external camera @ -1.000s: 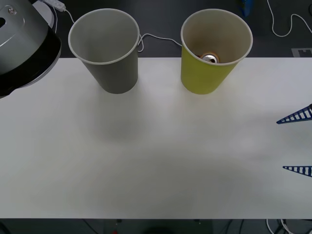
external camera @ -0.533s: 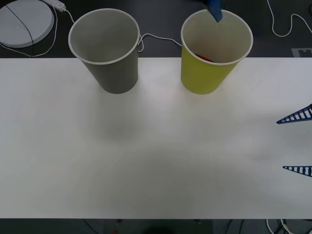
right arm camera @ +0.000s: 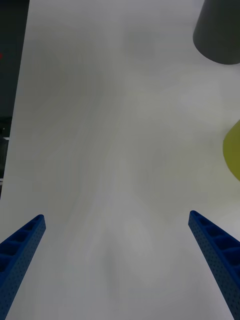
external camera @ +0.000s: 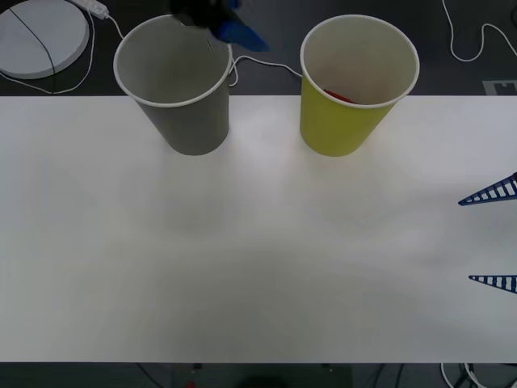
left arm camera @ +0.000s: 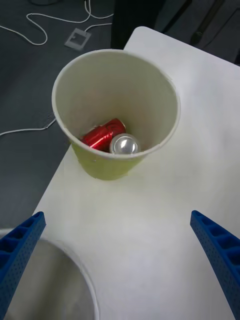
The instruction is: Put the can into the green bin and the plastic bottle into the gray bin
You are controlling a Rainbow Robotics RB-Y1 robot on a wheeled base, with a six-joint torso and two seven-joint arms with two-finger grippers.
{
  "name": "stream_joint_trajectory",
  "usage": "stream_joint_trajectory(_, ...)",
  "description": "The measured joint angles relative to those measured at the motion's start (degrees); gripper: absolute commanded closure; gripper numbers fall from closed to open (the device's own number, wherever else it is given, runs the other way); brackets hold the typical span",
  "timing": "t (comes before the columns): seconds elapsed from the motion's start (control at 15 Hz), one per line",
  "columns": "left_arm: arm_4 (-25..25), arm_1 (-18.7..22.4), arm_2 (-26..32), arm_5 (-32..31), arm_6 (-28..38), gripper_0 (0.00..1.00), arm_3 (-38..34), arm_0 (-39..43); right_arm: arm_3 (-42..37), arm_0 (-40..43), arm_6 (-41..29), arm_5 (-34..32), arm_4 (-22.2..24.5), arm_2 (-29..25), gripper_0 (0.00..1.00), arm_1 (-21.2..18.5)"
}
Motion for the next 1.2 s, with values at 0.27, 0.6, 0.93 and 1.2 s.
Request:
stream_joint_trajectory(0.27,0.77,6.83,9.59,-0.4,-5.53,0.0,-9.49,13.74,0.0,0.0,0.0,0.0,0.0,0.0,0.0,0.0)
stream_joint_trajectory(0.6,0.91,9.24,23.12,-5.01,-17.43,0.0,-13.41,28.58,0.0,0.0,0.0,0.0,0.0,0.0,0.0,0.0)
stream_joint_trajectory(0.93,2.57,9.18,33.74,-7.6,-32.12,0.0,-13.87,42.57,0.0,0.0,0.0,0.0,0.0,0.0,0.0,0.0)
stream_joint_trajectory(1.2,2.84,9.03,38.86,-7.6,-42.42,0.0,-15.4,51.97,0.0,0.0,0.0,0.0,0.0,0.0,0.0,0.0)
